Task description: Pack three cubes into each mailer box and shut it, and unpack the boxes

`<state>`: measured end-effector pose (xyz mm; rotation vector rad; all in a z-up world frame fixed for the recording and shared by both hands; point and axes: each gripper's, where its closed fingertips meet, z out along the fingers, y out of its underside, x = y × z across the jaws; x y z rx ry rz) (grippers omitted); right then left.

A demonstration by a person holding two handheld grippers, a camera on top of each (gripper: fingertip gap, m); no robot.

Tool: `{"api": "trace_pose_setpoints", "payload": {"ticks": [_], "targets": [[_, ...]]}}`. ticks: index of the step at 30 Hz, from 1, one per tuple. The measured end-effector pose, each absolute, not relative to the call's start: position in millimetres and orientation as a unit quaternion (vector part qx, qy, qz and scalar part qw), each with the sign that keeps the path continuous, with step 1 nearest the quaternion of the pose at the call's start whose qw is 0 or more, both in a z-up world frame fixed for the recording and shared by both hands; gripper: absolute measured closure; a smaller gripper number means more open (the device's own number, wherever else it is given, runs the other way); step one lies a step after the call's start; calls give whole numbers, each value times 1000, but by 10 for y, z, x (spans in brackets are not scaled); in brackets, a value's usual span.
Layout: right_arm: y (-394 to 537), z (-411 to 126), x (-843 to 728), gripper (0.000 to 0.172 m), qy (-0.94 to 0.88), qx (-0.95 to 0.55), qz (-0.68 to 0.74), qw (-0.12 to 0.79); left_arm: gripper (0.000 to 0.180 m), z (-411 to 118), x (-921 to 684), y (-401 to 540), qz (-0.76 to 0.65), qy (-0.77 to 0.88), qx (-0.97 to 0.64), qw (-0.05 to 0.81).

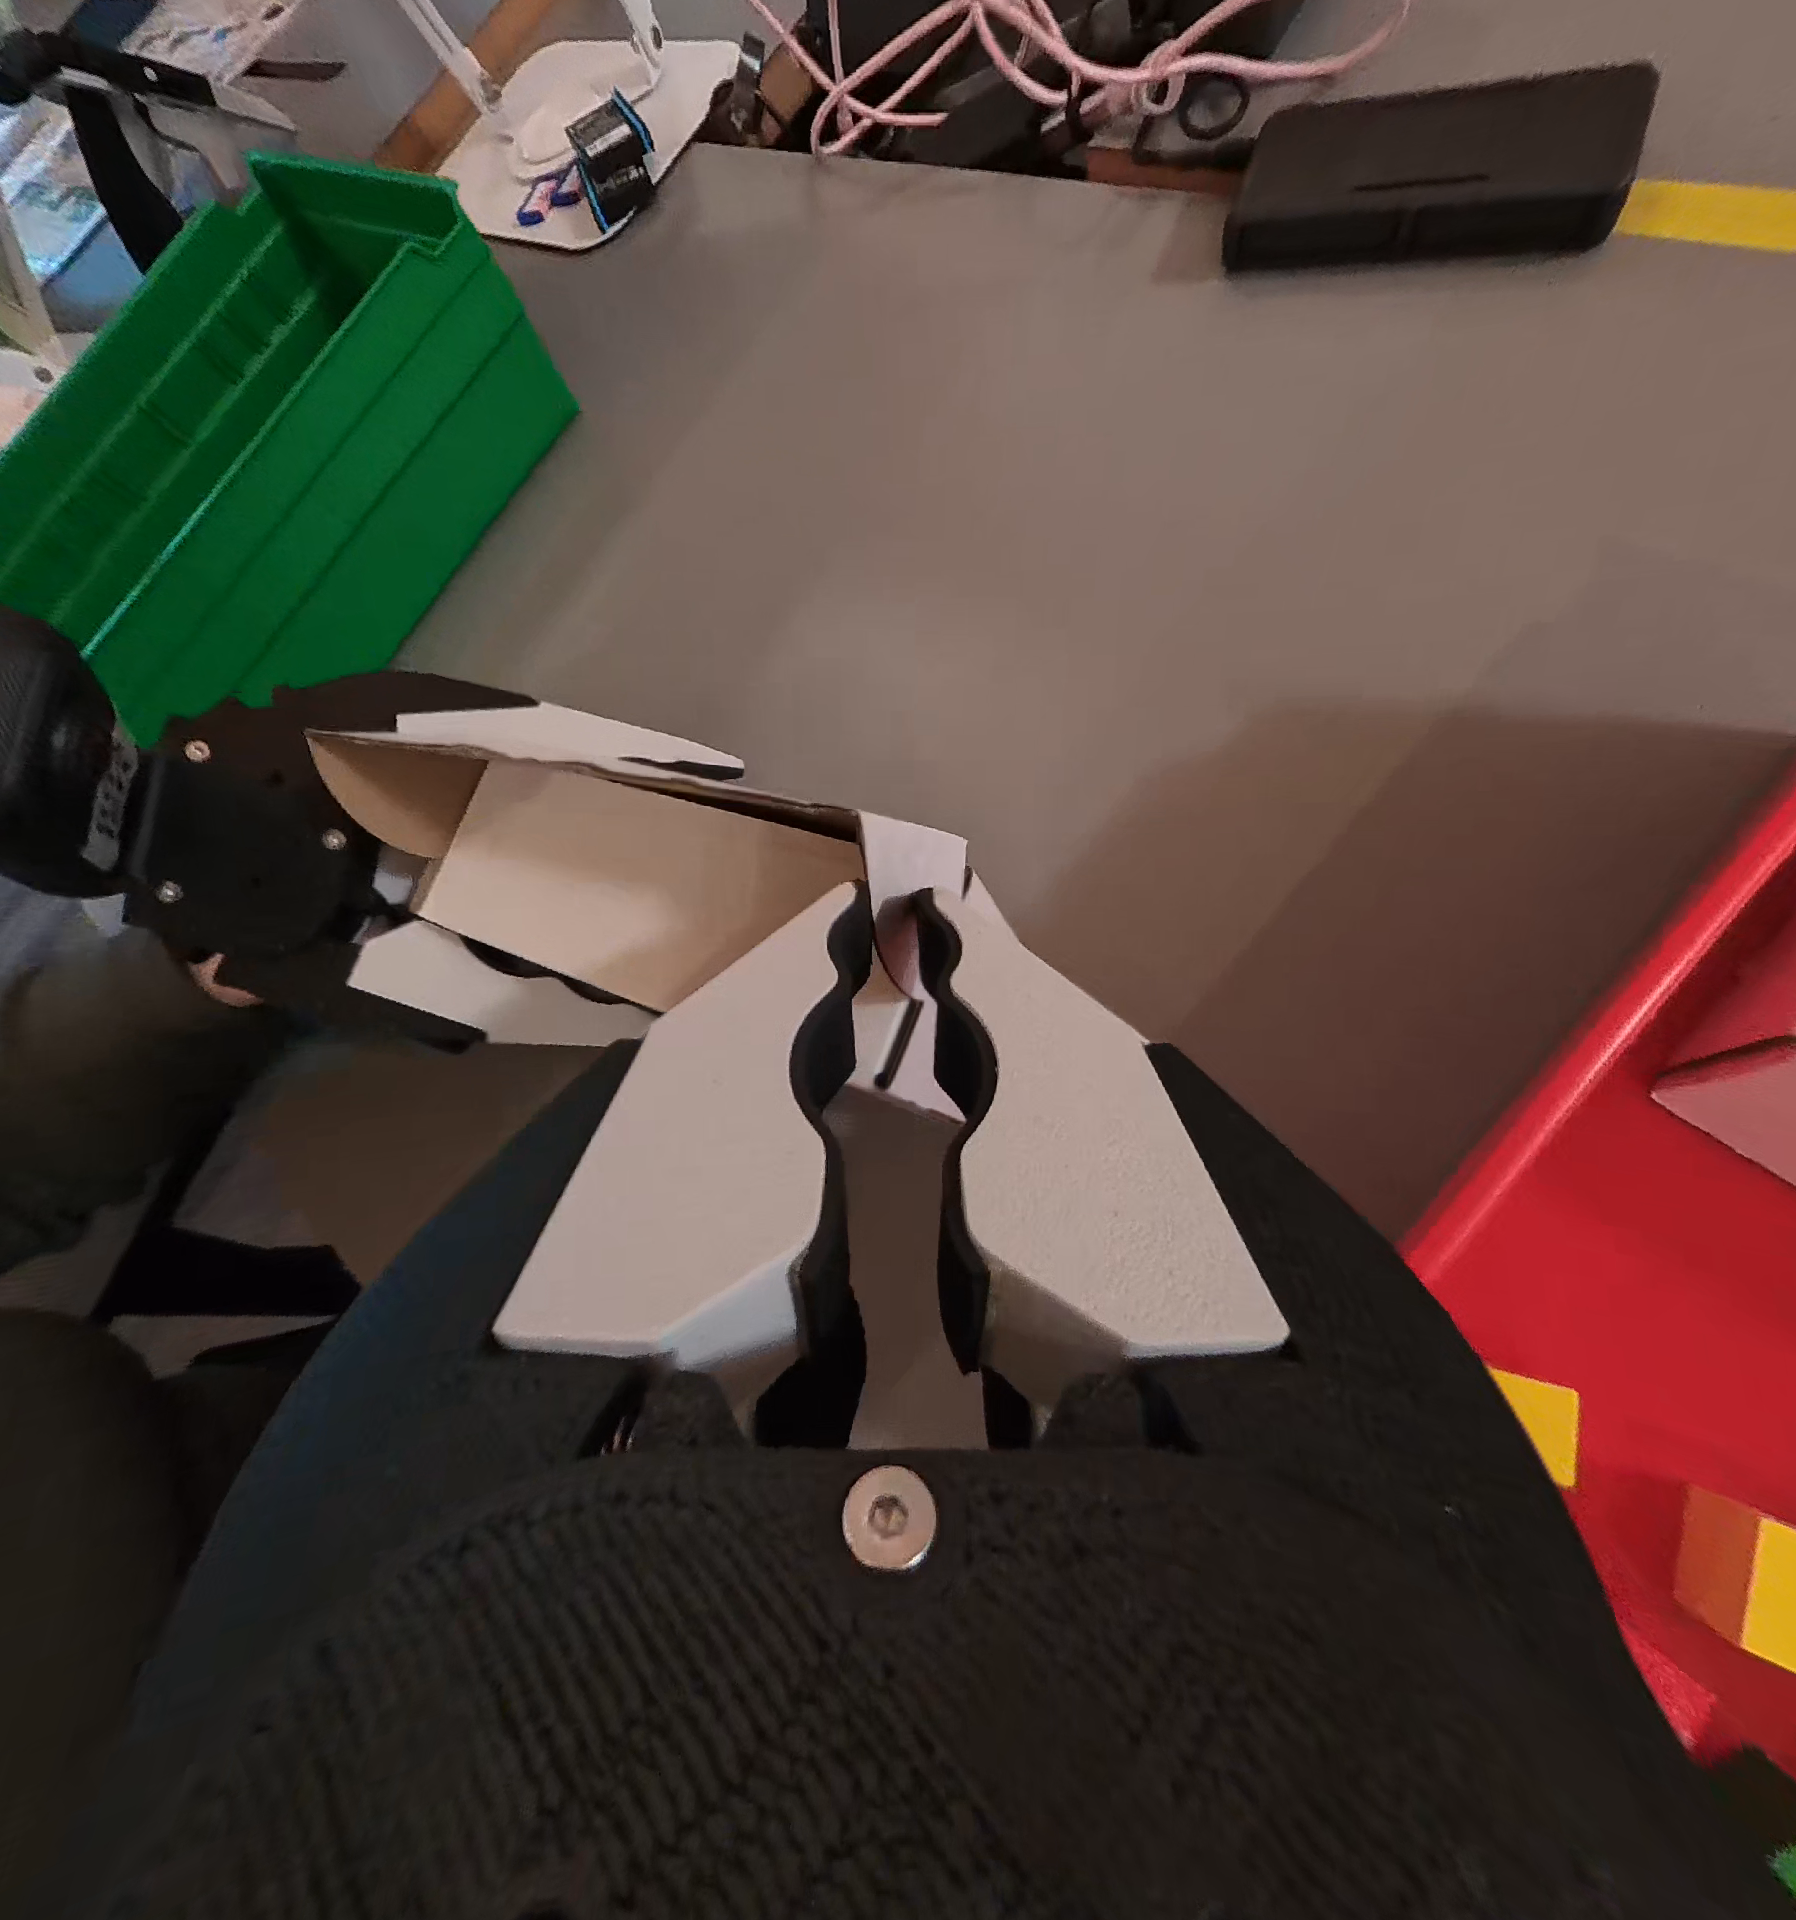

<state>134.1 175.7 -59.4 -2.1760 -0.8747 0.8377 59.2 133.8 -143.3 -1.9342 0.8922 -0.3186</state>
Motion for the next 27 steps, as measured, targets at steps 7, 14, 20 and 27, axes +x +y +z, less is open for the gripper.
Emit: {"api": "trace_pose_setpoints", "payload": {"ticks": [7, 14, 20, 27], "targets": [[1942, -579, 1280, 164, -327, -850, 307, 277, 94, -1461, 531, 1459, -88, 341, -814, 462], [1997, -686, 1228, 159, -369, -833, 226, 344, 94, -1478, 512, 1484, -103, 327, -822, 456], [2060, -710, 1264, 172, -385, -804, 179, 416, 48, -1509, 478, 1486, -61, 364, -796, 479], [2104, -718, 1240, 172, -370, -804, 225, 406, 77, -1406, 672, 1478, -127, 376, -748, 533]]}}
